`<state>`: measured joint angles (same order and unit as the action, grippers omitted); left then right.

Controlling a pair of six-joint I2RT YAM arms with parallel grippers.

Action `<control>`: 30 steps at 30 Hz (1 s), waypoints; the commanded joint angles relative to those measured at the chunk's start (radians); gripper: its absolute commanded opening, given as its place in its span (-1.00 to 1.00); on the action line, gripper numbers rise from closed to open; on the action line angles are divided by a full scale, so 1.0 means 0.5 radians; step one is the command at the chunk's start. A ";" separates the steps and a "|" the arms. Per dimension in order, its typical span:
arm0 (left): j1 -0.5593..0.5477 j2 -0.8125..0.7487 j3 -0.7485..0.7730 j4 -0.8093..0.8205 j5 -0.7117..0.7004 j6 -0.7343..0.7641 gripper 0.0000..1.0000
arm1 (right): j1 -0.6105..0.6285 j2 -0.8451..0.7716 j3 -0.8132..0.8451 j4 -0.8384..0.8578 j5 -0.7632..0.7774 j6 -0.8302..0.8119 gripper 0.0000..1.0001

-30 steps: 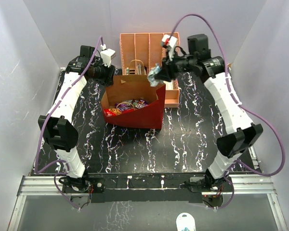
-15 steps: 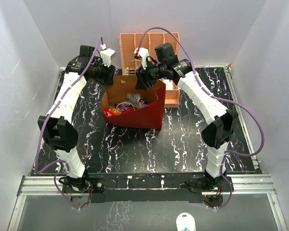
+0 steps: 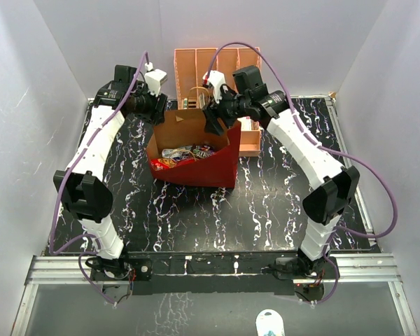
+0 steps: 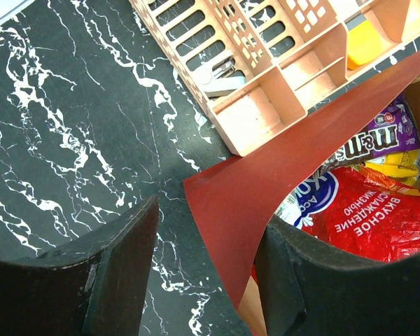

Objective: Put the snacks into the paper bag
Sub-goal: Place the snack in the paper bag, then reset both arms

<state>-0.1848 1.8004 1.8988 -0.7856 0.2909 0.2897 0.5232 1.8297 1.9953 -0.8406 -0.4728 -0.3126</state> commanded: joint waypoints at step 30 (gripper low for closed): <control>0.036 -0.713 -0.338 0.163 0.051 -0.123 0.73 | -0.325 -0.883 -0.811 0.306 0.295 0.061 0.60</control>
<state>-0.1780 1.4952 1.7756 -0.7361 0.3286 0.2417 0.3729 1.4387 1.6165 -0.7574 -0.3176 -0.3023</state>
